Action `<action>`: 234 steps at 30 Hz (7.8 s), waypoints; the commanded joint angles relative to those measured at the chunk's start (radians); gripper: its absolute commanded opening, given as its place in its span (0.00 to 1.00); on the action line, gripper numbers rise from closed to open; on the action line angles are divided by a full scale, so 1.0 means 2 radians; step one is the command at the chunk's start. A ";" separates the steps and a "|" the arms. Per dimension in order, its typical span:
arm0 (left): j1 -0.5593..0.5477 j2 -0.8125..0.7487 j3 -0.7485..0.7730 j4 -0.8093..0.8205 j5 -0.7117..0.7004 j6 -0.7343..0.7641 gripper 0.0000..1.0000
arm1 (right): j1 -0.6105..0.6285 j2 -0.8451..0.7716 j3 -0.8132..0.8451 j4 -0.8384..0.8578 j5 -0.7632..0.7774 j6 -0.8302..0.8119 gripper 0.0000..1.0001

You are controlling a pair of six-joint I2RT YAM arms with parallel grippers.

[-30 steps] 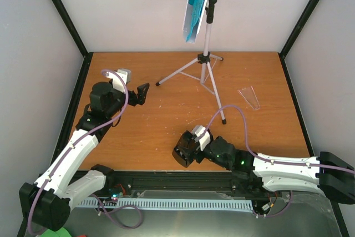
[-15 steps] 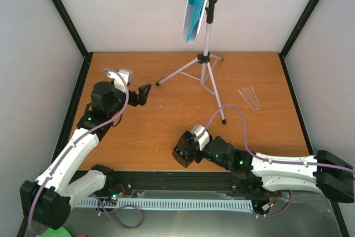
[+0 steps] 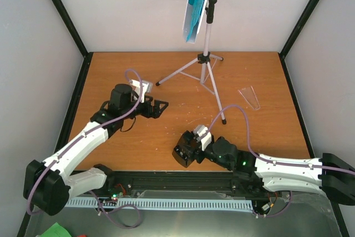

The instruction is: Pack up the instrument practice props

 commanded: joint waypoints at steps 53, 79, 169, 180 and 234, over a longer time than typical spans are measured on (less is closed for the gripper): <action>-0.121 0.120 0.025 0.050 0.303 0.021 0.55 | 0.004 -0.039 -0.029 -0.042 0.024 0.028 0.67; -0.121 0.116 0.010 0.055 0.326 0.039 0.53 | 0.004 -0.018 -0.003 -0.065 0.063 0.059 0.62; -0.169 0.007 -0.322 0.371 0.046 -0.077 0.94 | -0.258 0.037 0.010 -0.097 -0.243 0.313 0.63; -0.177 0.017 -0.340 0.430 0.080 -0.059 1.00 | -0.283 0.042 0.095 -0.204 -0.158 0.228 0.79; -0.066 -0.142 -0.217 0.240 0.073 -0.141 0.99 | -0.744 0.389 0.334 -0.309 -0.230 -0.004 0.70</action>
